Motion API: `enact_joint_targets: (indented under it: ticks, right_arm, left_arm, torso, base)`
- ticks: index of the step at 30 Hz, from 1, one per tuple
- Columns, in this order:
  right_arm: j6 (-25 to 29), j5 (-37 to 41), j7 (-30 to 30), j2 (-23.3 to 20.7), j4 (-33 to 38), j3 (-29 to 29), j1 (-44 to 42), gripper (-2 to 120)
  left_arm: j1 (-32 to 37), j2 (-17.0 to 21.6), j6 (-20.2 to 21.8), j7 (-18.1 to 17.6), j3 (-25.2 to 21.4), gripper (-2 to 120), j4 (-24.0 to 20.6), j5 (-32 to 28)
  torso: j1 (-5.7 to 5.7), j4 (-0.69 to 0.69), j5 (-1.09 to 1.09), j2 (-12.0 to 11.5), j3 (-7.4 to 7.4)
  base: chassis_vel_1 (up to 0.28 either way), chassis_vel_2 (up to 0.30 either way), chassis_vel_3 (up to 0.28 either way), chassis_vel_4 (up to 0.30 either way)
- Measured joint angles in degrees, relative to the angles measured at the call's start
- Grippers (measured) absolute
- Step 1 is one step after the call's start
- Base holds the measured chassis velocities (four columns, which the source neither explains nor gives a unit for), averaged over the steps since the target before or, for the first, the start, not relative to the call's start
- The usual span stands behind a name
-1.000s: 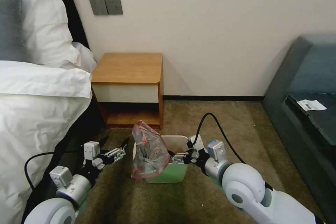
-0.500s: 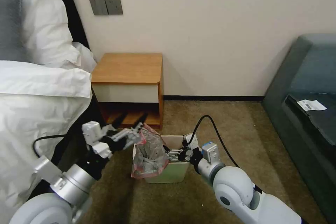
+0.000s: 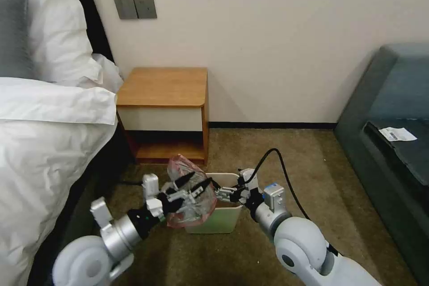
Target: Pick up the garbage bag from the table and place it over the trash can.
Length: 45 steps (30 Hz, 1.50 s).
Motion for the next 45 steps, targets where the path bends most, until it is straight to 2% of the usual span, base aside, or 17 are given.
enact_joint_targets:
  ticks: [6,7,8,9,14,17,21,30,33,45]
  right_arm:
    - [0.65,-1.10,-0.32,0.68,-0.74,0.02,-0.43,100]
    - [0.90,-1.23,-0.48,0.69,-0.91,0.03,-0.42,100]
    - [1.80,-1.53,-0.64,0.79,-1.62,0.06,0.02,100]
    - [1.97,-1.64,-0.67,0.83,-1.79,-0.01,0.11,100]
    - [3.24,-2.41,-0.79,1.11,-2.37,-1.07,0.19,100]
    - [4.81,-3.91,-1.29,1.15,-2.43,-1.87,0.03,100]
    - [6.17,-5.39,-1.87,0.88,-2.23,-1.83,-0.48,100]
    - [9.24,-7.61,-2.50,1.34,-1.93,-1.10,-2.49,100]
    - [11.30,-8.46,-2.61,1.43,-1.38,-1.01,-3.47,100]
    - [14.73,-8.75,-2.56,1.63,0.52,2.80,-6.52,100]
  left_arm:
    - [0.47,-1.06,-1.16,-0.77,0.98,95,1.86,3.08]
    - [1.03,-1.45,-2.25,-1.75,0.49,94,2.15,4.49]
    - [2.79,-3.29,-5.47,-4.60,-1.77,93,2.66,9.57]
    - [3.20,-3.69,-5.88,-5.02,-2.18,93,2.65,10.05]
    - [5.00,-6.29,-6.92,-8.00,-3.35,93,2.12,12.89]
    - [5.89,-8.13,-7.02,-11.75,-3.77,93,2.42,15.16]
    - [6.14,-8.96,-7.02,-14.25,-4.11,93,2.91,16.32]
    - [4.64,-10.81,-6.96,-15.12,-4.16,93,5.44,18.36]
    - [3.19,-11.55,-6.88,-15.73,-3.38,93,7.21,21.30]
    - [-0.62,-11.87,-6.63,-17.30,-2.44,94,10.54,24.19]
  torso:
    - [0.00,0.00,0.00,0.00,0.00]
    - [0.00,0.00,0.00,0.00,0.00]
    - [0.00,0.01,0.00,0.00,0.00]
    - [0.00,0.01,0.01,0.00,0.00]
    - [0.00,0.00,0.01,0.00,0.00]
    - [0.00,0.01,0.01,0.00,0.00]
    - [0.00,0.01,0.00,0.00,0.00]
    - [0.00,0.00,0.00,0.00,0.00]
    - [0.00,0.00,0.00,0.00,0.00]
    - [0.00,0.00,0.00,0.00,0.00]
  base:
    - [0.000,0.000,0.000,0.000]
    - [0.000,0.000,0.000,0.000]
    - [0.000,0.000,0.000,0.000]
    - [0.000,0.000,0.000,0.000]
    - [0.000,0.000,0.000,0.000]
    - [0.000,0.000,0.000,0.000]
    - [0.000,0.000,0.000,0.000]
    - [0.000,0.000,0.000,0.000]
    - [0.000,0.000,0.000,0.000]
    - [0.000,0.000,0.000,0.000]
